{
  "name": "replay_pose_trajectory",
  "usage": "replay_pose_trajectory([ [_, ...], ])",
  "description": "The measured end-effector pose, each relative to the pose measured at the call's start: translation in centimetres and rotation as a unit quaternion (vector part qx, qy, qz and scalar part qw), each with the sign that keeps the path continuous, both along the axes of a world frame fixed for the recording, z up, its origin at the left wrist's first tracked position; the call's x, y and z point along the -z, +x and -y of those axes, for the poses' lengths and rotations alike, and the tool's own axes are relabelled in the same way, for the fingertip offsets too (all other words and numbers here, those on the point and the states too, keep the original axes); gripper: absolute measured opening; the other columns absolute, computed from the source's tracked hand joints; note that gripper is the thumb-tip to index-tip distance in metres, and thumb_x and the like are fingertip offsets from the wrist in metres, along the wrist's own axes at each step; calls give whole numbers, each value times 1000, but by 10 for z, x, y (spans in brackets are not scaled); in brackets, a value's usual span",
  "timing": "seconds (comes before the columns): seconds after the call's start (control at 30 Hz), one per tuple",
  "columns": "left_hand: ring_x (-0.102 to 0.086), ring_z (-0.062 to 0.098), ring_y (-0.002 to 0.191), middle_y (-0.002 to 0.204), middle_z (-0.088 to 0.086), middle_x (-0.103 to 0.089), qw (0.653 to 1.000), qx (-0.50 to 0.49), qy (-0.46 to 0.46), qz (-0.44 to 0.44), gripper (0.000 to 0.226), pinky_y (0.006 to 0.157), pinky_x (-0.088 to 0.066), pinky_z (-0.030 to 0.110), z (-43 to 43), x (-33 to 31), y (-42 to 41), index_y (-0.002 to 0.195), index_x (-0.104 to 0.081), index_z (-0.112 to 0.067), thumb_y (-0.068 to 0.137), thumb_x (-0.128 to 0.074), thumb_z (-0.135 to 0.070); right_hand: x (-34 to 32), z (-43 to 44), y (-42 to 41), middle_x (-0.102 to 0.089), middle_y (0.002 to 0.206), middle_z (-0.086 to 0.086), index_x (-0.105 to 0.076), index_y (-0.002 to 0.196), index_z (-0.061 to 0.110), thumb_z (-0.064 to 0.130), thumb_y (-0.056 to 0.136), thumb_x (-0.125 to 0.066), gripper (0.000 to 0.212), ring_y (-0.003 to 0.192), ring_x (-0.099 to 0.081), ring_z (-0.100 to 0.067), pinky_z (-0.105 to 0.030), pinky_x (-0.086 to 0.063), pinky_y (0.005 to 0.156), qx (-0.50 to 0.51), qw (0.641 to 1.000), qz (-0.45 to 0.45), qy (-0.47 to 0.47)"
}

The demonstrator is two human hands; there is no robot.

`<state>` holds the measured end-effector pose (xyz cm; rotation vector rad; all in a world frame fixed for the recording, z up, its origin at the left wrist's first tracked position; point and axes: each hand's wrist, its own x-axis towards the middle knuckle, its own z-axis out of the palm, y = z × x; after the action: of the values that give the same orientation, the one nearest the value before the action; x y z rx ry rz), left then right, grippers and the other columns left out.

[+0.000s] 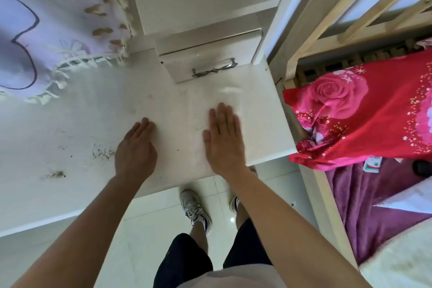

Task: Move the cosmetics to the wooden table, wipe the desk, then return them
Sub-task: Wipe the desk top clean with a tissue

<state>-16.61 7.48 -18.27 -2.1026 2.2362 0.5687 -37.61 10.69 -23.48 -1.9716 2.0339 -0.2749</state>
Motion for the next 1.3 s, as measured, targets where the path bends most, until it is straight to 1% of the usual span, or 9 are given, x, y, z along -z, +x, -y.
replay_pose_trajectory([
  [0.2,-53,22,128,138,-6,-56,999,-16,-50,-10,51,88,-53,47,3,2,6,127,-65,-19,83,-50,3,-11,35,26,-41,153,-9,-48,143,7,11,103,-40,41,144,-34,-24,-37,-25,119,-101,984,142,-33],
  [0.37,-56,23,125,134,-3,-60,997,-30,-66,-16,43,86,-53,45,4,8,5,124,-67,-17,87,-51,-2,-52,47,-38,-67,114,3,-63,125,11,7,97,-43,35,91,-61,-6,-17,-46,83,123,933,302,-153],
  [0.53,-58,24,123,133,-1,-61,996,-36,-83,-21,41,88,-54,47,1,16,7,122,-68,-15,86,-52,-3,-52,52,-89,-62,128,-10,-63,126,2,2,99,-43,33,119,-57,-18,-25,-45,102,290,900,203,-252],
  [0.67,-62,25,118,128,1,-64,993,-35,-113,-23,40,84,-55,47,0,18,6,117,-70,-13,84,-52,0,-22,53,-60,-20,162,-13,-32,150,3,-13,88,-37,64,150,-12,-32,-32,-9,123,155,986,58,3],
  [0.73,-61,24,118,128,0,-64,992,-38,-118,-25,41,84,-55,45,1,17,5,117,-71,-14,84,-50,-1,-14,52,-27,-14,163,-12,-28,152,3,-15,80,-39,74,151,-5,-31,-31,-5,123,59,997,54,16],
  [0.9,-62,24,116,128,-1,-63,992,-51,-114,-29,39,81,-54,45,1,15,4,115,-72,-16,87,-49,-3,-25,55,28,-52,144,-10,-59,132,2,-9,90,-49,45,138,-42,-26,-30,-32,114,-109,973,201,1],
  [1.1,-66,28,109,125,2,-66,990,-44,-129,-23,44,76,-55,49,3,14,1,112,-73,-14,84,-39,-12,-49,76,-37,-65,121,-10,-71,116,10,-5,87,-53,38,113,-58,-24,-21,-44,99,153,937,207,-236],
  [1.17,-66,28,109,125,2,-66,991,-42,-127,-21,44,75,-55,50,4,14,1,112,-73,-14,84,-38,-13,-46,86,-63,-56,130,-12,-67,123,12,-3,90,-49,40,120,-51,-28,-13,-36,97,255,936,140,-199],
  [1.3,-67,29,106,123,4,-67,990,-42,-133,-12,39,73,-56,49,3,15,2,111,-73,-13,85,-45,-8,-23,102,-55,-33,153,-13,-43,141,4,-1,90,-41,51,127,-37,-37,-36,-32,102,261,965,-10,-4],
])
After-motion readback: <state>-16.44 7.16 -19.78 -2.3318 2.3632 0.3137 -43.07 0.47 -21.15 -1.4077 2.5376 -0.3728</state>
